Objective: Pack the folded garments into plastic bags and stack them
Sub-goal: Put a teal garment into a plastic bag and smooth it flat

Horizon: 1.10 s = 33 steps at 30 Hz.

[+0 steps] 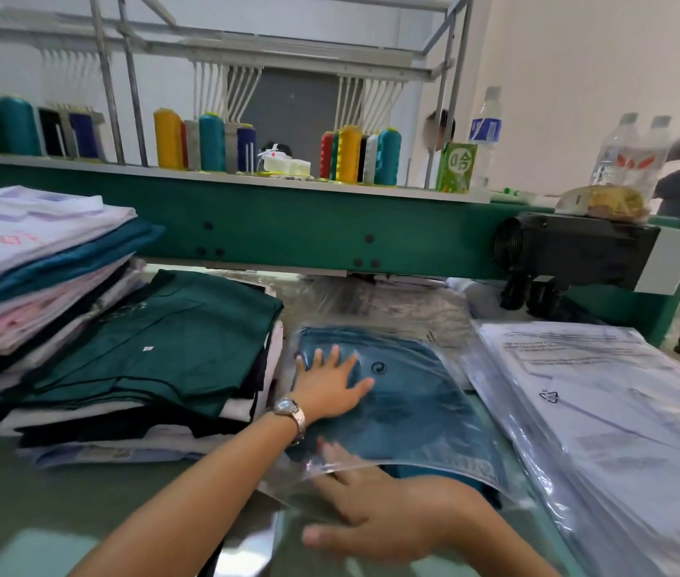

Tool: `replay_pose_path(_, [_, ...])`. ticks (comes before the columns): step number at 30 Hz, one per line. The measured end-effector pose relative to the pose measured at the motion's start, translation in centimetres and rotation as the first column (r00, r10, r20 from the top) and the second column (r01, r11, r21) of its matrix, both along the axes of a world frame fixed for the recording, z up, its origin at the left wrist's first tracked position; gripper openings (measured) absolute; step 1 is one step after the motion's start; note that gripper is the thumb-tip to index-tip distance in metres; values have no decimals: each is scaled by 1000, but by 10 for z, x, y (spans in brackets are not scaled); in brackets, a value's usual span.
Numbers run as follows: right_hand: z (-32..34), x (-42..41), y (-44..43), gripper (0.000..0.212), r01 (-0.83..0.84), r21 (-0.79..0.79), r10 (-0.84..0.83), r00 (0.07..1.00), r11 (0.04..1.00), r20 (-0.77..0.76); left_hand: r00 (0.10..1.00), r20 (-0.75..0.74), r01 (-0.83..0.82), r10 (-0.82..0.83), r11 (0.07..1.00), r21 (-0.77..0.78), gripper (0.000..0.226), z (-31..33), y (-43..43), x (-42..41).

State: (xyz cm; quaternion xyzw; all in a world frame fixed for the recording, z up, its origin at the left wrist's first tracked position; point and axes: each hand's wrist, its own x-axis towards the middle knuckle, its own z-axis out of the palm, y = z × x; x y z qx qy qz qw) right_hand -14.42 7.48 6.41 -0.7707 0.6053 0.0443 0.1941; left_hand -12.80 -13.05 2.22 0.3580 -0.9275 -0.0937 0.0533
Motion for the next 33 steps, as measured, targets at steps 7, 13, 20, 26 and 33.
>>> replay_pose_path(7, [84, -29, -2, 51, -149, 178, 27, 835, 973, 549, 991, 115, 80, -70, 993, -92, 87, -41, 13, 18])
replay_pose_path(13, [49, -51, -88, 45, 351, 57, -272, 604, 935, 749, 990, -139, 1, 1, 1000, 12, 67, -15, 14, -1])
replay_pose_path(20, [26, -91, -187, 35, 799, -53, -324, 302, 599, 897, 953, -134, -298, 272, 920, -254, 54, 13, -37, -33])
replay_pose_path(26, [-35, -120, -232, 48, 592, -351, -333, 748, 725, 574, 952, -138, -301, 272, 912, -280, 66, -26, -61, -48])
replay_pose_path(33, [-91, -144, -233, 48, 468, -490, -395, 884, 735, 252, 969, -77, -247, 235, 923, -294, 65, -46, -69, -48])
